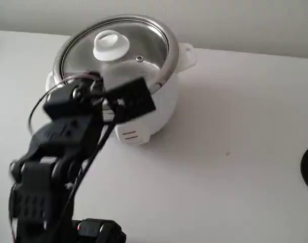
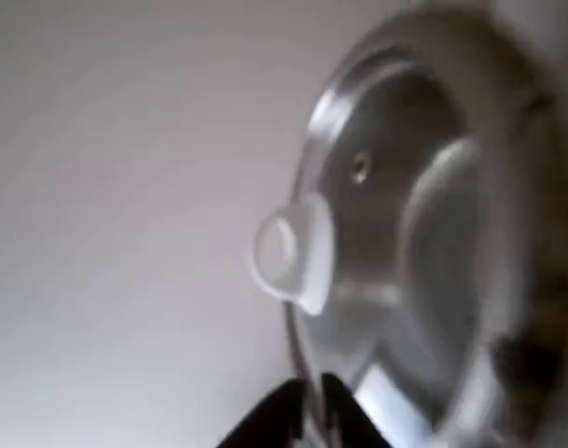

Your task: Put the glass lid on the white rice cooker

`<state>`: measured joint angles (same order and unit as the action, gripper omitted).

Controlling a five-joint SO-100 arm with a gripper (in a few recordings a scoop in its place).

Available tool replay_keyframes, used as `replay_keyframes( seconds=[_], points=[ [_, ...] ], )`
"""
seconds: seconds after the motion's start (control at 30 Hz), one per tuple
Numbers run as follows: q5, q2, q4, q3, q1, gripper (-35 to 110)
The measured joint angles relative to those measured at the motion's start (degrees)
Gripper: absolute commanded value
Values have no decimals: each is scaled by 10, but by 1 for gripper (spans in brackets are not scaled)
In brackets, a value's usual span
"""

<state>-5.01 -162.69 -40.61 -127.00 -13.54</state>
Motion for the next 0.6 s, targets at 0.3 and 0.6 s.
replay_keyframes(
  seconds=[0.3, 0.6],
  points=[
    [7, -200, -183, -96, 157, 0],
    [5, -254, -286, -248, 192, 0]
  ],
)
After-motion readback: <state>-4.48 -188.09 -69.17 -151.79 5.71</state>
